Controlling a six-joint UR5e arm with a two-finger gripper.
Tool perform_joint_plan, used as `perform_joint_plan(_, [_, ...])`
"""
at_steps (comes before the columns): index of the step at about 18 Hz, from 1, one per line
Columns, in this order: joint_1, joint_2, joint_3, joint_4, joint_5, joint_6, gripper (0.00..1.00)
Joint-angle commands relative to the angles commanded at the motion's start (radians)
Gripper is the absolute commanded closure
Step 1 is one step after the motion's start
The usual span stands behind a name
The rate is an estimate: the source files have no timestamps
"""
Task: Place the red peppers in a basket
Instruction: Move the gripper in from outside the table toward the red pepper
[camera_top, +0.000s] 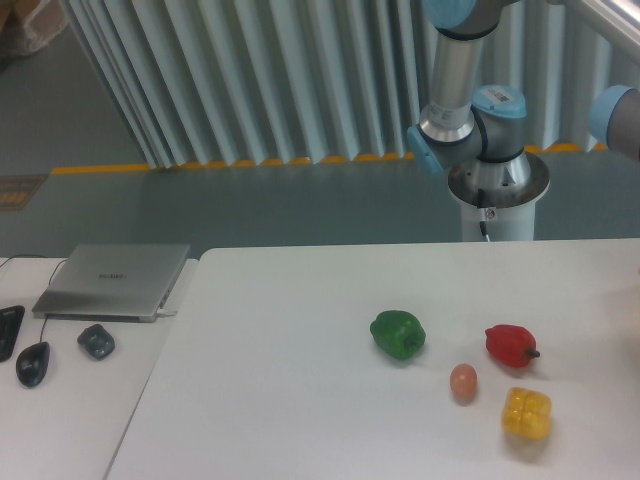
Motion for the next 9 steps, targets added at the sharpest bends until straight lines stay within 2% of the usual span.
perform_joint_plan(6, [-0.002, 0.006, -0.003, -0.002, 0.000, -0.066, 0.00])
perform_joint_plan(9, [-0.011, 0.009, -0.028, 0.000, -0.006, -0.064, 0.00])
